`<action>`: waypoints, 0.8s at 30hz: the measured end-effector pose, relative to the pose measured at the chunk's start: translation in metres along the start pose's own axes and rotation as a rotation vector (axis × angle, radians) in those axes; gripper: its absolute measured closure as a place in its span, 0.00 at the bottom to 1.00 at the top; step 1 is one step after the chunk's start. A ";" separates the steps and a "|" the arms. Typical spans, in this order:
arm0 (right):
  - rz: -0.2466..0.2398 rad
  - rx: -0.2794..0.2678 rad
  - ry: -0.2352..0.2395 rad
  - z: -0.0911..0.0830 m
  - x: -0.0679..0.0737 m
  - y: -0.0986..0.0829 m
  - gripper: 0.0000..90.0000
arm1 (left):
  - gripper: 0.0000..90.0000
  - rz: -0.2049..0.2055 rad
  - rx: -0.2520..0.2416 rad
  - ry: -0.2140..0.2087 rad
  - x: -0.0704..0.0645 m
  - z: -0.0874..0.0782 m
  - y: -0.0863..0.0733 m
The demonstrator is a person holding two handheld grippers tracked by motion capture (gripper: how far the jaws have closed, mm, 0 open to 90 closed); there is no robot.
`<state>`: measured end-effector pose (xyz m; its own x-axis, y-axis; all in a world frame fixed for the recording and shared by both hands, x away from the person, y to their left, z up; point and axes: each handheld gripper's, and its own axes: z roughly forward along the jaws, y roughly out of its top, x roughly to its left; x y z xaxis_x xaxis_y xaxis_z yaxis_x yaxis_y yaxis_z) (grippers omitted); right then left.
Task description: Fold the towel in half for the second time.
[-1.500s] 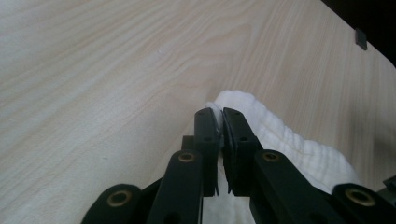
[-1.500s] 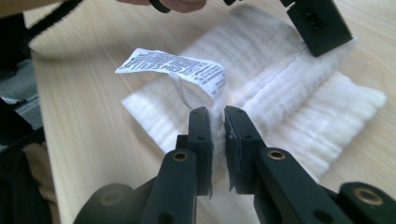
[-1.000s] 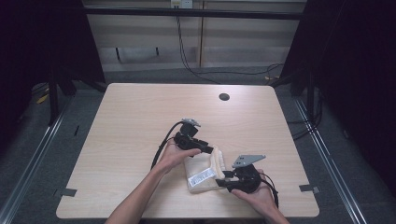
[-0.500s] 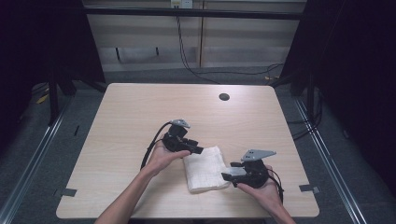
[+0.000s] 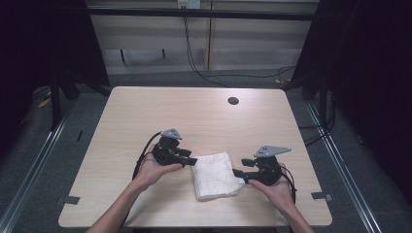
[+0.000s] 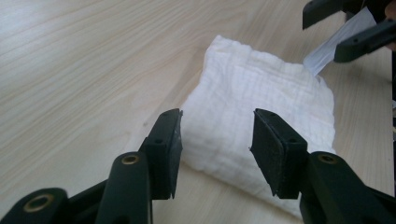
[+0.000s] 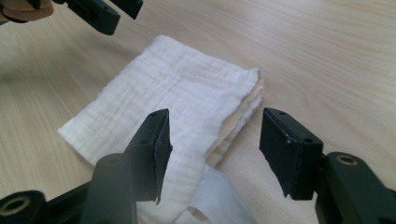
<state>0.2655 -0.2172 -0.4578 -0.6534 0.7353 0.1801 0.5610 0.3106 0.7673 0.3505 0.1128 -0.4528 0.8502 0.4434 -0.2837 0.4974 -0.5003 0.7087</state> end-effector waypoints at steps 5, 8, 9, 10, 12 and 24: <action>0.006 -0.021 -0.010 -0.004 -0.007 0.007 0.49 | 0.56 -0.022 0.001 0.020 0.004 -0.011 -0.013; 0.010 -0.028 -0.011 -0.006 -0.010 0.010 0.49 | 0.54 -0.029 0.002 0.029 0.006 -0.016 -0.020; 0.007 -0.029 -0.012 -0.006 -0.011 0.011 0.49 | 0.54 -0.037 0.000 0.033 0.007 -0.019 -0.022; 0.012 -0.029 -0.014 -0.005 -0.011 0.012 0.50 | 0.53 -0.042 -0.007 0.035 0.008 -0.021 -0.024; 0.007 -0.029 -0.013 -0.004 -0.012 0.013 0.50 | 0.53 -0.047 -0.013 0.042 0.008 -0.025 -0.026; -0.005 -0.034 -0.011 0.000 -0.016 0.019 0.51 | 0.48 -0.051 -0.047 0.082 0.002 -0.049 -0.049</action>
<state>0.2866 -0.2228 -0.4463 -0.6503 0.7405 0.1697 0.5401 0.2936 0.7887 0.3192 0.1751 -0.4563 0.8064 0.5273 -0.2677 0.5292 -0.4412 0.7248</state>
